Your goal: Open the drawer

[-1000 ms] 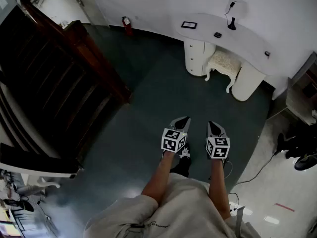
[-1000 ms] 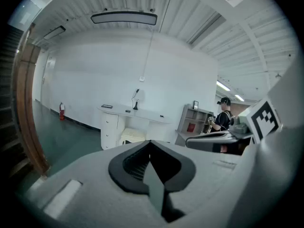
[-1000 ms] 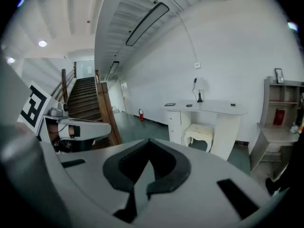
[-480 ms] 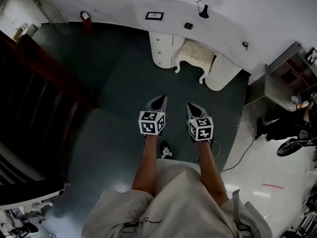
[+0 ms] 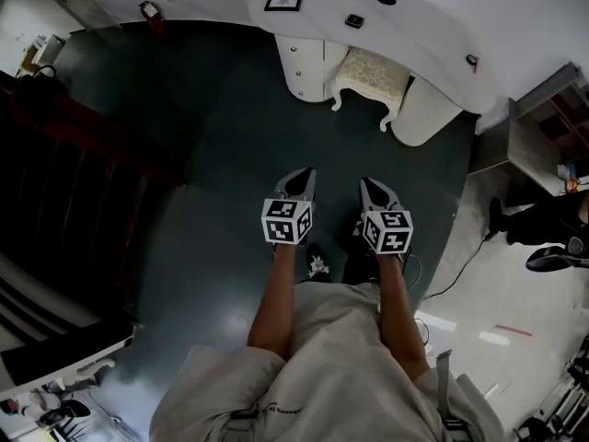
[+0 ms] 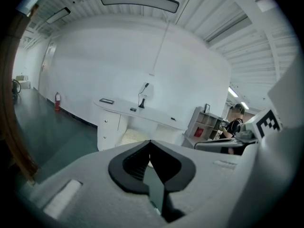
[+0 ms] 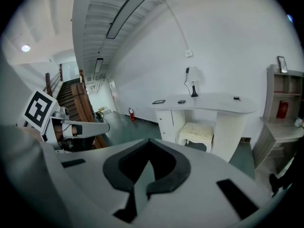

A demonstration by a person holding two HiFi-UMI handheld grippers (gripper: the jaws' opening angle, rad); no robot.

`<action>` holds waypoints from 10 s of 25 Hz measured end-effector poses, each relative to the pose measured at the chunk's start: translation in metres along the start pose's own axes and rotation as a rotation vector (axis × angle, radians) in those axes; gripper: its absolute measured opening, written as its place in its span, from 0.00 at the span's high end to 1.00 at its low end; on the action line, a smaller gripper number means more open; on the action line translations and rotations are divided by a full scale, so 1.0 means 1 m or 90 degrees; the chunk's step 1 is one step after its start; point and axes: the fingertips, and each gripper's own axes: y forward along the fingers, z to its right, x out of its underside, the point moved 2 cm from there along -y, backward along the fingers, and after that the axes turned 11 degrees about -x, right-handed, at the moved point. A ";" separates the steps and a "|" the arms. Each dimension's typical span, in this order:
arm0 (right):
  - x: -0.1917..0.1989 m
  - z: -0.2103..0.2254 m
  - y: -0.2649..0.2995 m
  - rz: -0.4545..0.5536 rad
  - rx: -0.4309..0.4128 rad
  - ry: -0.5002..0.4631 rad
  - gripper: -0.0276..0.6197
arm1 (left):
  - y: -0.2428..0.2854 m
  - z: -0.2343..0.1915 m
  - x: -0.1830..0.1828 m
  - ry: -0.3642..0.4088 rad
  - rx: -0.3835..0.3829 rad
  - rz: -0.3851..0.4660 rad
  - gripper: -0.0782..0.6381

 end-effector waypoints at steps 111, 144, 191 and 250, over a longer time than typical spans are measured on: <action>0.156 0.417 0.740 0.106 -0.142 -0.214 0.93 | 0.820 -0.410 0.335 0.171 -0.084 0.090 0.88; 0.171 0.443 0.685 0.092 -0.159 -0.160 0.93 | 0.883 -0.412 0.371 0.131 -0.072 0.102 0.74; 0.173 0.404 0.696 0.076 -0.260 -0.228 0.93 | 0.793 -0.426 0.420 0.115 -0.097 0.044 0.74; 0.227 0.362 0.726 -0.001 -0.334 -0.266 0.93 | 0.695 -0.437 0.463 0.101 -0.128 0.032 0.74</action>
